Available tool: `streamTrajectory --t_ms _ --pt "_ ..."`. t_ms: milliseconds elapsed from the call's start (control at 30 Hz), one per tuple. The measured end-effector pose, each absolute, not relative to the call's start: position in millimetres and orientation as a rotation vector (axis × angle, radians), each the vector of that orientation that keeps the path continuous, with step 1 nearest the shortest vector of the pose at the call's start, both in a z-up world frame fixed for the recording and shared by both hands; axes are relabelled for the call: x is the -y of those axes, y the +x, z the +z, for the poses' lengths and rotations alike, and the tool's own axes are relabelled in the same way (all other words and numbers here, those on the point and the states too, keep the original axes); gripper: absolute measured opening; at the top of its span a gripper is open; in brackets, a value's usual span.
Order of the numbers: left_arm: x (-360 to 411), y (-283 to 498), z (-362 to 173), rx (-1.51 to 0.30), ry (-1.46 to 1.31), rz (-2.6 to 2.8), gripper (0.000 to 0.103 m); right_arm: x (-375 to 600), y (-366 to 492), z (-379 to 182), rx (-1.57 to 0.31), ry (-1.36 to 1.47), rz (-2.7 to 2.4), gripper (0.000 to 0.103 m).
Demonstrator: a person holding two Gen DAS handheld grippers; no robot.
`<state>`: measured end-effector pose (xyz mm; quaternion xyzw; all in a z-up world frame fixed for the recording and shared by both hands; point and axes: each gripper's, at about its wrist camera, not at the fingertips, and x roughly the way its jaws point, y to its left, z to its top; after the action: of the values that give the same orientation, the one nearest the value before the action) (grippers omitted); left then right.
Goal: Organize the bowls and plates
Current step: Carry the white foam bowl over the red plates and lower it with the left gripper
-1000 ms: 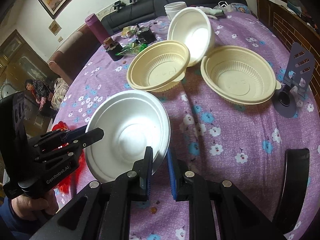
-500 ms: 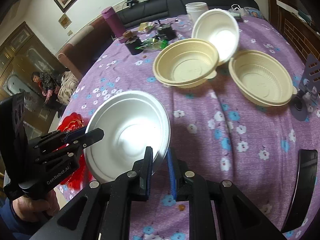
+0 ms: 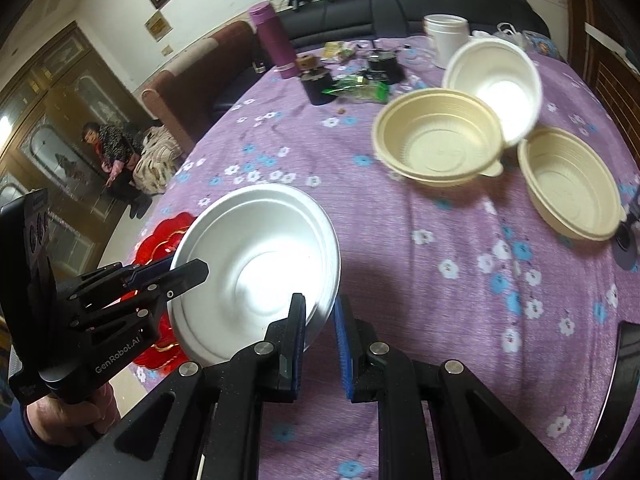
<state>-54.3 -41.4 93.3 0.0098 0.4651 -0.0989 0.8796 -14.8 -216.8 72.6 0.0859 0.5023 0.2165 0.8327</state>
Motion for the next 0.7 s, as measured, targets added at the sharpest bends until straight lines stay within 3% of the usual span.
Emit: streamTrajectory --t_ms 700 --pt "-65 -101 90 -0.978 -0.085 -0.015 0.018 105 -19 67 -1.098 0.054 0.649 0.017"
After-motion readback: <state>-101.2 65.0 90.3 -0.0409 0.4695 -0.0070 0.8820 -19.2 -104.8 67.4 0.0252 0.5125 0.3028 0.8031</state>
